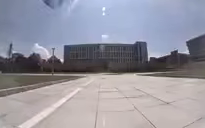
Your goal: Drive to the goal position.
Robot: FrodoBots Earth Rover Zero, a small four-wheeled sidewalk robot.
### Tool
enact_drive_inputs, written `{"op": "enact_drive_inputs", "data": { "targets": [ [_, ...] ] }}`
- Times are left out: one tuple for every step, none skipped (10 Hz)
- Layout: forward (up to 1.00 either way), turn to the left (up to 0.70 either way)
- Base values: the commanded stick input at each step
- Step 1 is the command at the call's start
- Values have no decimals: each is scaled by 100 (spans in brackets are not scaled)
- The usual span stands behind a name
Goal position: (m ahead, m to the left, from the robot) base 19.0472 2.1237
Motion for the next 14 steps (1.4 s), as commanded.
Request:
{"op": "enact_drive_inputs", "data": {
  "targets": [
    [50, 1],
    [50, 1],
    [50, 1],
    [50, 1],
    [50, 1],
    [50, 1],
    [50, 1],
    [50, 1],
    [50, 1],
    [50, 1],
    [50, 1],
    [50, 1],
    [50, 1],
    [50, 1]
  ]
}}
